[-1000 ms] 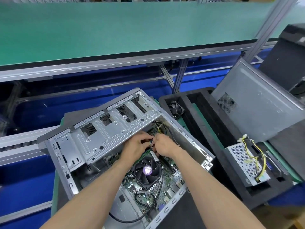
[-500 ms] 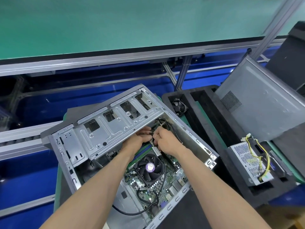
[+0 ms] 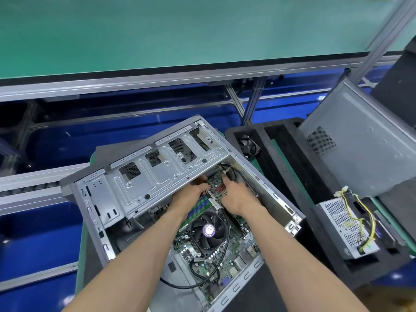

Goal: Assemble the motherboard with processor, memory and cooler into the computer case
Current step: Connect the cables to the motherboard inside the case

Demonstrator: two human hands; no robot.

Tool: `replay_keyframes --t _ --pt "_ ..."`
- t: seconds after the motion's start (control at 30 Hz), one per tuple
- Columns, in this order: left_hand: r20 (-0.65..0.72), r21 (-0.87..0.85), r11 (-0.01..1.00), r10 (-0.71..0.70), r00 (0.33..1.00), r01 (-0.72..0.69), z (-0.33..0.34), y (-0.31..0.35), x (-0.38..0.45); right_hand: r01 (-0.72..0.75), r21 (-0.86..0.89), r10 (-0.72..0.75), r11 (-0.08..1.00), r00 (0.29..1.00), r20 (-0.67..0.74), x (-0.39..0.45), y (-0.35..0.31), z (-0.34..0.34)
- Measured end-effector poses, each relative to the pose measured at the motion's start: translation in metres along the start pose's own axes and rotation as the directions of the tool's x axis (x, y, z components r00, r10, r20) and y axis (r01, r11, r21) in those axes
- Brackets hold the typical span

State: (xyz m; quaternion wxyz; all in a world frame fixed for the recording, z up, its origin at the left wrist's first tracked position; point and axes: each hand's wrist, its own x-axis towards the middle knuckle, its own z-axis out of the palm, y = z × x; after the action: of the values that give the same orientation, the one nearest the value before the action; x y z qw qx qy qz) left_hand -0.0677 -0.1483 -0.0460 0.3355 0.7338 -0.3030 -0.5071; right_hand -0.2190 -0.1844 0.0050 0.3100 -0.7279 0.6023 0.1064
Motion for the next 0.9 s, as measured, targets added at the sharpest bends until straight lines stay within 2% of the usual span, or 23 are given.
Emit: replay_keyframes --t 0.2,0.33,0.53,0.9 --pt "-0.004 -0.041 0.998 0.04 0.999 -0.04 -0.0008 0.0012 -0.0015 0.006 -0.102 -0.012 0.995 0.999 -0.052 0.0016 -0.0018 0.0038" --pt "-0.018 0.008 0.998 -0.061 0.998 0.061 0.0011 -0.0004 -0.0008 0.02 -0.126 -0.028 0.992 0.998 -0.064 0.0025 0.0016 0.0031" --pt "0.042 -0.112 0.994 0.001 0.999 0.004 0.0018 0.0021 0.0003 0.062 -0.166 -0.07 0.984 0.997 -0.043 0.0018 0.0026 0.0023" --pt "0.105 -0.222 0.975 0.01 0.994 0.014 0.0025 -0.0005 0.0032 0.095 -0.166 -0.099 0.981 0.995 -0.015 -0.0007 0.0014 0.0003"
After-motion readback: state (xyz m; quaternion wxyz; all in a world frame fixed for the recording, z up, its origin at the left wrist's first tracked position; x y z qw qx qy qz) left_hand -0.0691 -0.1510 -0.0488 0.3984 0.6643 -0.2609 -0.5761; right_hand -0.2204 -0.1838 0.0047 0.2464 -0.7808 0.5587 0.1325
